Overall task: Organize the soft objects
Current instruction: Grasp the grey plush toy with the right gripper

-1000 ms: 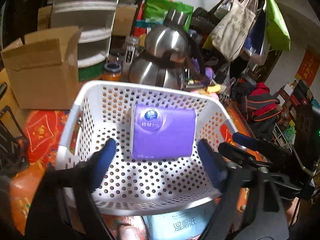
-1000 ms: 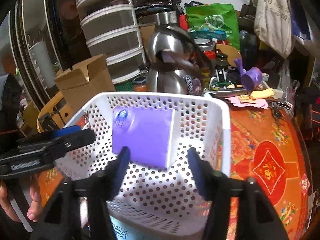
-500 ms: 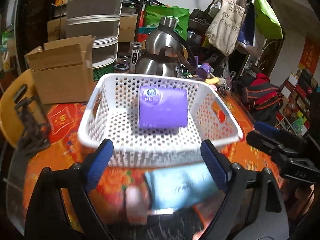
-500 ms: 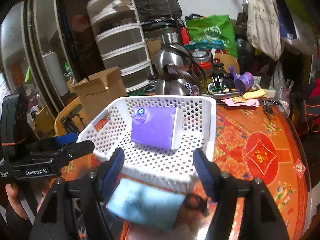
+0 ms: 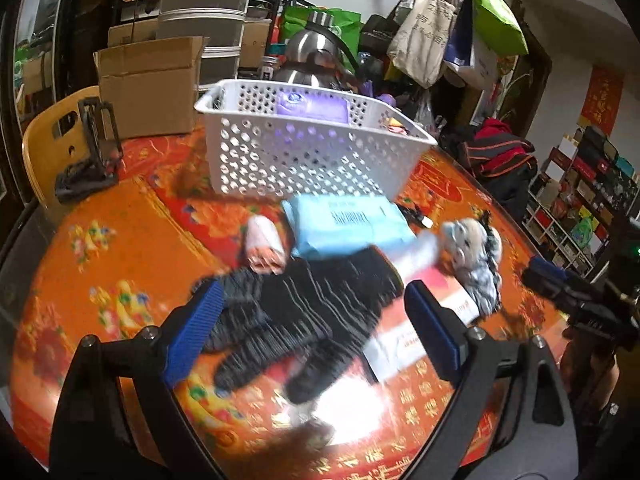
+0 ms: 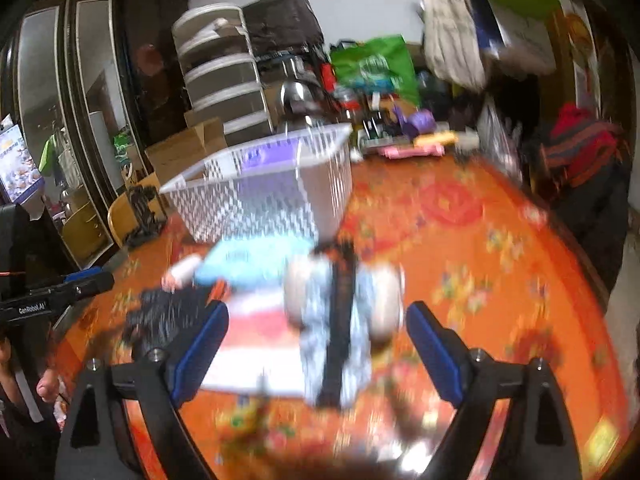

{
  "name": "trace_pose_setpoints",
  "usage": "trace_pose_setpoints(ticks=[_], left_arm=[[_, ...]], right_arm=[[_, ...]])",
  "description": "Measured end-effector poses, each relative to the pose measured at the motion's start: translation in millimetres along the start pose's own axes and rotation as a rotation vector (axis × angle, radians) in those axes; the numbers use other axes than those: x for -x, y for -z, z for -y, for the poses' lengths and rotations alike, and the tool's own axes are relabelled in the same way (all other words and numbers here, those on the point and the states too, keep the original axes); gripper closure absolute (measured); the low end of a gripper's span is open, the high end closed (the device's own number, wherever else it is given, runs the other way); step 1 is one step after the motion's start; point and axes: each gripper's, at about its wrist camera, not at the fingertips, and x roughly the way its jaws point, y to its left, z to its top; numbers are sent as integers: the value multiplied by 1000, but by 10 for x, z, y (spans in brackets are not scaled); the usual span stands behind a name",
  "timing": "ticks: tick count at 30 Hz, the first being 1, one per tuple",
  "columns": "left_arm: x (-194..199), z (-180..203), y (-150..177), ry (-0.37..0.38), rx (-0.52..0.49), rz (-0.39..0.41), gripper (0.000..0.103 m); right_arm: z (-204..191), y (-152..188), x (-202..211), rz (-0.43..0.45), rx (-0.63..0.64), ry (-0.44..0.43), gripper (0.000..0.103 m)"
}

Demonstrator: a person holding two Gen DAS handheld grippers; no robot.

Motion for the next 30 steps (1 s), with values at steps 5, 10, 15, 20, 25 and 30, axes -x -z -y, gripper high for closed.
trace_pose_setpoints(ticks=[5, 10, 15, 20, 25, 30], left_arm=[[-150, 279, 117, 5, -34, -37, 12], [-369, 647, 13, 58, -32, -59, 12], [-679, 969, -217, 118, -19, -70, 13], [-1032, 1206, -339, 160, -38, -113, 14], [-1158, 1331, -388, 164, -57, -102, 16], [-1302, 1461, -406, 207, -80, -120, 18]], right_arm=[[46, 266, -5, -31, 13, 8, 13], [213, 186, 18, -16, -18, -15, 13], [384, -59, -30, -13, -23, -29, 22], [474, -148, -276, -74, -11, -54, 55], [561, -132, -392, -90, -31, -67, 55], [612, -140, -454, -105, -50, -104, 55]])
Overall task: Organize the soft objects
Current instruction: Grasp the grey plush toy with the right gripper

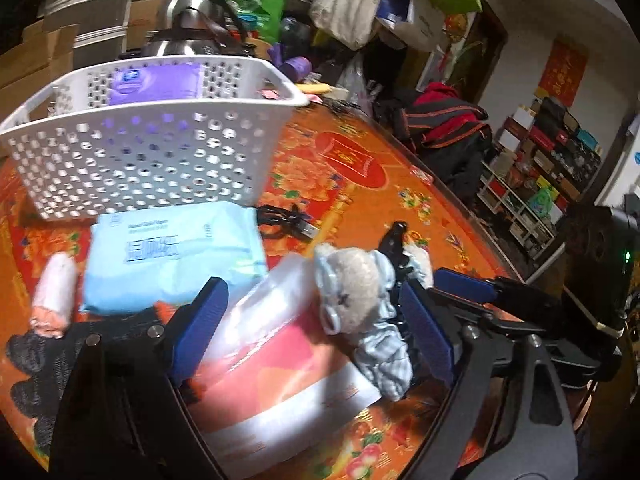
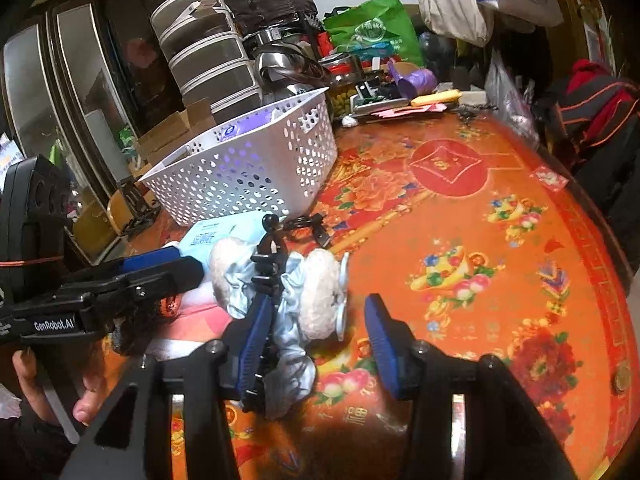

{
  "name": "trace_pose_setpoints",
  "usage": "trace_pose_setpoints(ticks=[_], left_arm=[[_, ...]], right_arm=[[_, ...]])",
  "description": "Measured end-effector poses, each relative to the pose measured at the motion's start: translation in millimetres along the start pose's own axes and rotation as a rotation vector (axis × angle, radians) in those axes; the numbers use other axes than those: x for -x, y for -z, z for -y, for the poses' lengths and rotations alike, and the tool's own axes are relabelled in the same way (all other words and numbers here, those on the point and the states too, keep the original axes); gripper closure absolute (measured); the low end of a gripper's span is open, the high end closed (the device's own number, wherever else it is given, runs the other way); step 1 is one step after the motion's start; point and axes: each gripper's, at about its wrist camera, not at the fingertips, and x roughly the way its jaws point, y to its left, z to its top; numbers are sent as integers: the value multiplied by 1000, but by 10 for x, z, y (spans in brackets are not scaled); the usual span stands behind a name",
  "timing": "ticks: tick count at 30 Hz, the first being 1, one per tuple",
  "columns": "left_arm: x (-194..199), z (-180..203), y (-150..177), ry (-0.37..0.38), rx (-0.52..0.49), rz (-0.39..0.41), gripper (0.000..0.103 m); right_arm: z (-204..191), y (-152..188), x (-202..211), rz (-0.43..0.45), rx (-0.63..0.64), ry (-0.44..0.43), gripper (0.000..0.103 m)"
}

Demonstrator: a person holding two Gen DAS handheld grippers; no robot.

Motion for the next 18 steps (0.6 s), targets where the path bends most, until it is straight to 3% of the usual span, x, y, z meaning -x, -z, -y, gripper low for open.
trace_pose_setpoints(ticks=[1, 3, 11, 18], left_arm=[[-43, 17, 8, 11, -5, -7, 19], [-125, 39, 12, 20, -6, -26, 32], [-236, 41, 49, 88, 0, -52, 64], [-237, 19, 103, 80, -10, -53, 72]], right_arm=[[6, -4, -24, -6, -2, -10, 55], [5, 3, -45, -13, -2, -25, 56], [-22, 3, -74, -26, 7, -45, 77], [-18, -14, -110, -39, 9, -32, 80]])
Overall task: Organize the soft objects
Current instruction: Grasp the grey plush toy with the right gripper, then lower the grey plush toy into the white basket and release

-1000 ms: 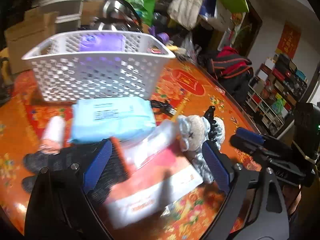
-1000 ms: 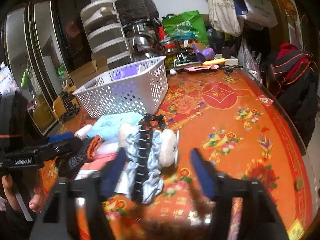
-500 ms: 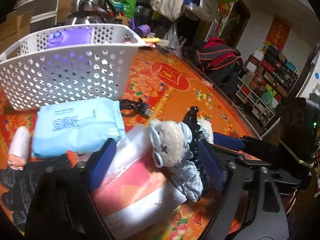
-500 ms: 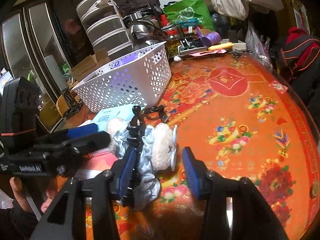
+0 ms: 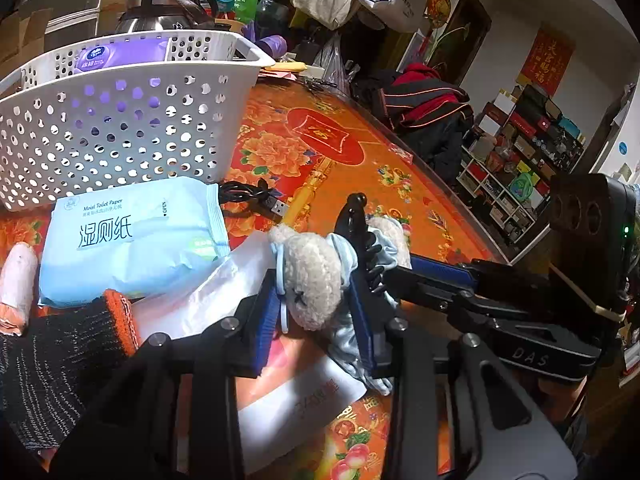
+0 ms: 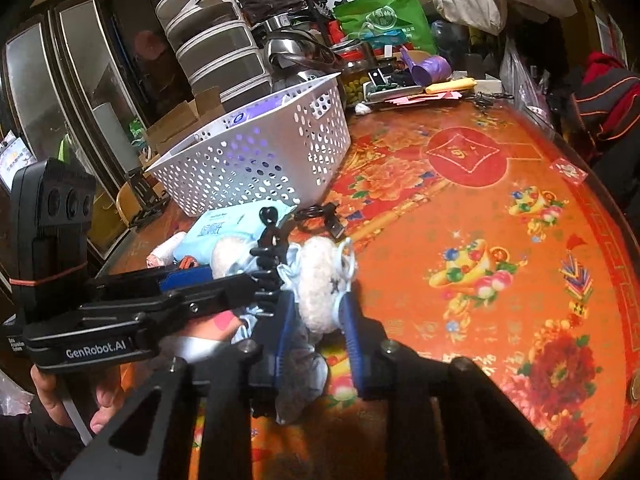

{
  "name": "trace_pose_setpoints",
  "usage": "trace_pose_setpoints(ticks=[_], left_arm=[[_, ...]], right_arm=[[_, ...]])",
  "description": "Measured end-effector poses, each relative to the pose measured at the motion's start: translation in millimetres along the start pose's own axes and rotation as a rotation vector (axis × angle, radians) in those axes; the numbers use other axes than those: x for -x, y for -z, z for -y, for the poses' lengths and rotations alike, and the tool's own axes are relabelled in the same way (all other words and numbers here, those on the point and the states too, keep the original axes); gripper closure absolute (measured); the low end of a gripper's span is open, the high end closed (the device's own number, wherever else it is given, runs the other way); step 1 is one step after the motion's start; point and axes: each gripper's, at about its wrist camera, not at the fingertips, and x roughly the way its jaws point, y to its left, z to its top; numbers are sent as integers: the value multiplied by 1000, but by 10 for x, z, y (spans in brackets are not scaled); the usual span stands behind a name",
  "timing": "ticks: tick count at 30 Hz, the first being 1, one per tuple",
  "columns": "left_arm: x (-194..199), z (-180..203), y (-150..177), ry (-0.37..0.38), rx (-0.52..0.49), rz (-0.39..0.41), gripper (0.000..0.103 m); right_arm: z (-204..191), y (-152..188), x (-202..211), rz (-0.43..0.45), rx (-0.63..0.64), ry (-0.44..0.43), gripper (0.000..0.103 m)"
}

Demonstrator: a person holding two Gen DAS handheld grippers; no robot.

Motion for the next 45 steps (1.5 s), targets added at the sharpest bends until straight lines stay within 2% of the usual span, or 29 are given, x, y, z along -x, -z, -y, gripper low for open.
trace_pose_setpoints(ticks=[3, 5, 11, 15, 22, 26, 33, 37, 40, 42, 45], left_arm=[[28, -7, 7, 1, 4, 5, 74], [79, -1, 17, 9, 0, 20, 75], [396, -14, 43, 41, 5, 96, 76], [643, -59, 36, 57, 16, 135, 76], [1174, -95, -69, 28, 7, 194, 76], [1499, -159, -441, 2, 8, 219, 76], [1791, -355, -1478, -65, 11, 234, 76], [1674, -510, -2053, -123, 10, 215, 76], [1505, -576, -2272, -171, 4, 202, 76], [1334, -622, -2343, -197, 4, 189, 76], [1069, -769, -2420, -203, 26, 174, 76]], right_arm=[[-19, -20, -24, -9, 17, 9, 80], [-47, -21, -27, -7, 36, 21, 84], [-302, -6, 203, 63, 115, 84, 88], [-487, -51, 364, 102, 150, 84, 88], [-857, -148, 539, 147, 201, 68, 88], [-1052, -412, 579, 163, 210, 49, 88], [-1416, -1308, 535, 206, 256, 63, 88], [-1413, -1764, 307, 190, 237, 80, 88], [-1339, -2009, 67, 170, 218, 87, 88], [-1319, -2121, -106, 165, 241, 129, 88], [-1242, -2225, -363, 129, 235, 159, 88]])
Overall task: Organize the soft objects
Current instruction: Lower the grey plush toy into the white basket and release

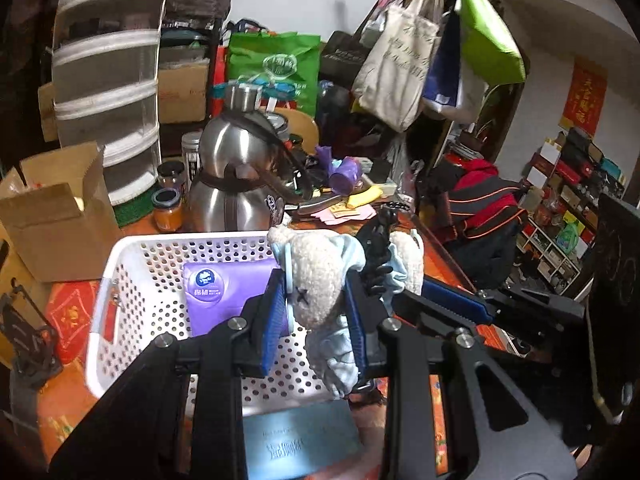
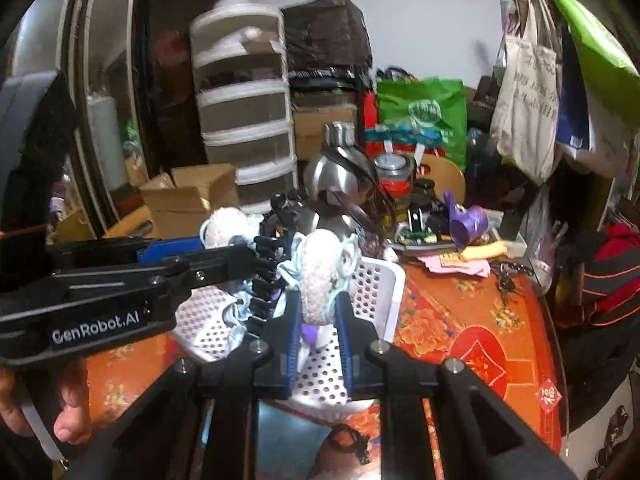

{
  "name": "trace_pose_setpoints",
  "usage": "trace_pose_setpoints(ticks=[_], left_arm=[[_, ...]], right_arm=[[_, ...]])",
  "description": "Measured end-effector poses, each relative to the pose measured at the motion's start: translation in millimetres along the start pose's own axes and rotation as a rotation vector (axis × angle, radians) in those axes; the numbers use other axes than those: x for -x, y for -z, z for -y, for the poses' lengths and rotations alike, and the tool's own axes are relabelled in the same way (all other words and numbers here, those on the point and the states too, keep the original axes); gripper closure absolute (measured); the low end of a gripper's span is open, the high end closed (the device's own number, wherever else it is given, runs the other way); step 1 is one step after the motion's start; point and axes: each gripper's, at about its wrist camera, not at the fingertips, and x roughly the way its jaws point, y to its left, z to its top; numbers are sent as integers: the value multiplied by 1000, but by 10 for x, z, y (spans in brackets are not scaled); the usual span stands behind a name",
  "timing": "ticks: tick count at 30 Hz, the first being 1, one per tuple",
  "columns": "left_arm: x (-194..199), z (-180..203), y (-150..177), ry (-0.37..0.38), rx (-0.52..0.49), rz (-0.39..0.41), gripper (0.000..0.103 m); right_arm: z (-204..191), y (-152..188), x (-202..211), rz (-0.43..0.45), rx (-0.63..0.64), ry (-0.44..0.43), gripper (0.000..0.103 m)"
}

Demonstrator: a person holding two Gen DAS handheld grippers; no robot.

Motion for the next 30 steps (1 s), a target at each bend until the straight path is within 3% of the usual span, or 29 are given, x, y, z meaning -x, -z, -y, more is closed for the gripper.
trace_pose_setpoints(ticks=[7, 14, 18, 19, 21, 22, 25, 30], left_arm=[[-585, -209, 160, -10, 51, -54, 76], [-926, -325, 402, -19, 68, -107, 75], [-978, -385, 517, -25, 73, -121, 65], [-970, -397, 535, -36, 69, -116, 60], [-898, -439, 546, -67, 66, -86, 30], [-861, -465, 538, -71, 72, -74, 26], [-745, -549, 508, -72, 99, -56, 23], [-554, -557, 549, -102, 64, -39, 21]], right_arm=[[89, 105, -528, -44, 12, 26, 88], [146, 317, -799, -104, 9, 22, 88], [101, 390, -820, -120, 19, 31, 87], [100, 399, -821, -126, 19, 37, 85], [84, 410, -776, -127, 35, 52, 80], [82, 405, -742, -117, 42, 61, 73], [124, 370, -606, -83, 24, 68, 40], [179, 365, -418, -52, -9, 53, 34]])
